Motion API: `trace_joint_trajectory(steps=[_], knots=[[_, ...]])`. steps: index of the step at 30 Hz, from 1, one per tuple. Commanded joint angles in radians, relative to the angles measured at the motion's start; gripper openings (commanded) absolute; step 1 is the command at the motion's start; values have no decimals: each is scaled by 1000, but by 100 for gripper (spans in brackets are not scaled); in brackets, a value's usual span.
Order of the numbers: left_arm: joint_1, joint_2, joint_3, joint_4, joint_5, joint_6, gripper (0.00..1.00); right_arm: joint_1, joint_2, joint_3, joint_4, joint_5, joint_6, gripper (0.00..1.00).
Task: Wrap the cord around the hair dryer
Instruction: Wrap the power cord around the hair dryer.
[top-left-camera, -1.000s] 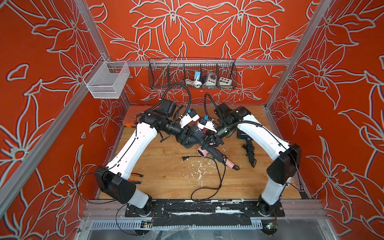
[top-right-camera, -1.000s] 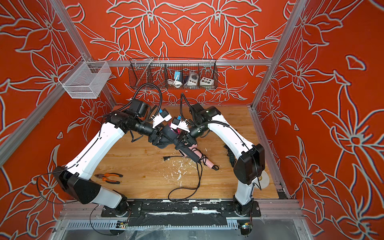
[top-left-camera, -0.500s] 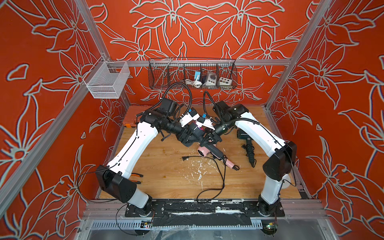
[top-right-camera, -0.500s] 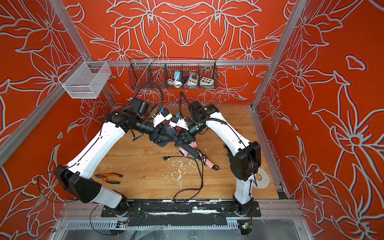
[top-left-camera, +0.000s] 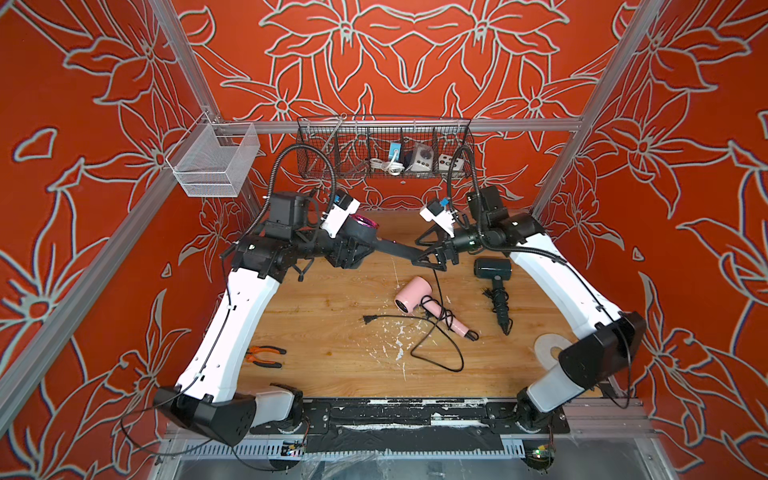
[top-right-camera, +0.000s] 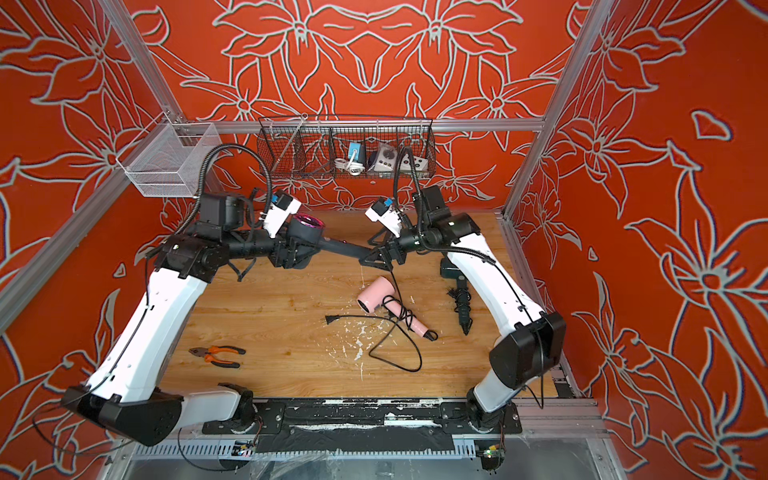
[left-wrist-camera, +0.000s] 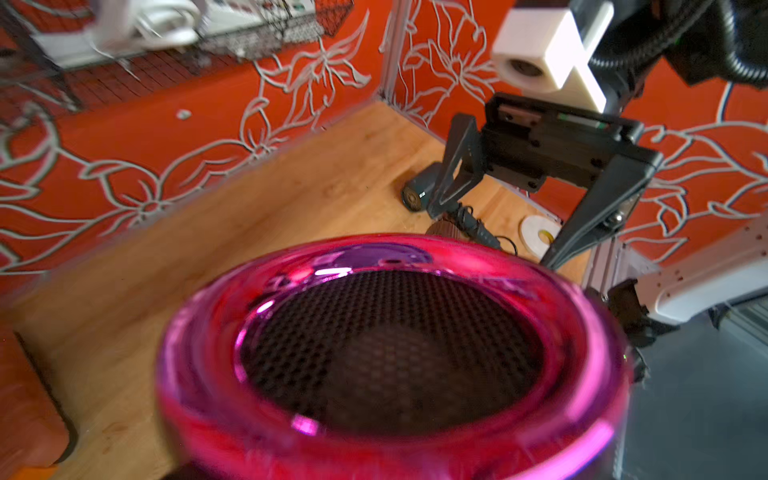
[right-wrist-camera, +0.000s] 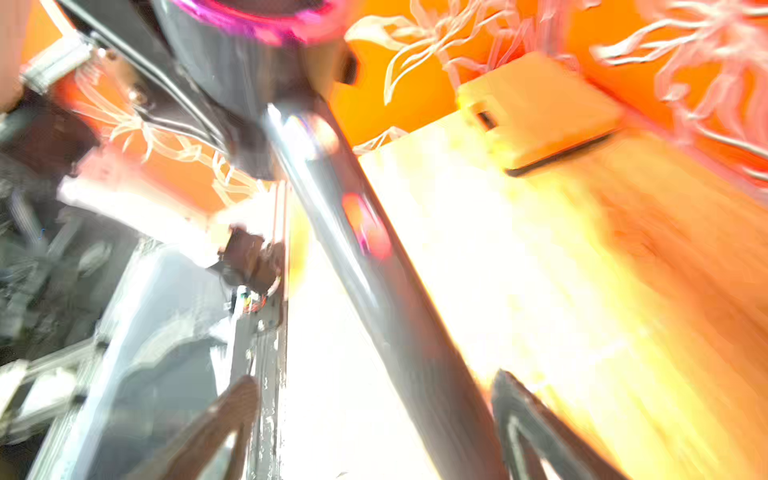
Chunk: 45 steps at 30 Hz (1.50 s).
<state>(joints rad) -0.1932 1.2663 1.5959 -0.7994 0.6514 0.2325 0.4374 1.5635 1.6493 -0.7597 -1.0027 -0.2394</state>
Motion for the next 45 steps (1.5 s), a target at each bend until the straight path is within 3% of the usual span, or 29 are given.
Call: trace_joint_trajectory(steps=[1,10,19,29,35,38,43,45], knots=[[21,-55,3,136,64,-70,0,-31,-84,-106,129,114,112,98],[33,-77,-36,200,71,-131,0,-84,-290,-522,415,416,265,98],[38,-87,-58,239,58,-181,0,-85,-377,-925,804,516,572,95],[45,-92,-53,273,53,-220,0,-81,-224,-1109,1238,441,872,84],[55,-99,-56,297,29,-243,0,-68,-92,-1125,1465,359,997,69],[65,-107,-68,328,12,-270,0,-57,-39,-1142,1611,326,1061,57],[94,-118,-86,373,5,-310,0,-51,-4,-1138,1715,282,1110,11],[109,-121,-90,381,0,-322,0,-51,-38,-1122,1663,280,1085,0]])
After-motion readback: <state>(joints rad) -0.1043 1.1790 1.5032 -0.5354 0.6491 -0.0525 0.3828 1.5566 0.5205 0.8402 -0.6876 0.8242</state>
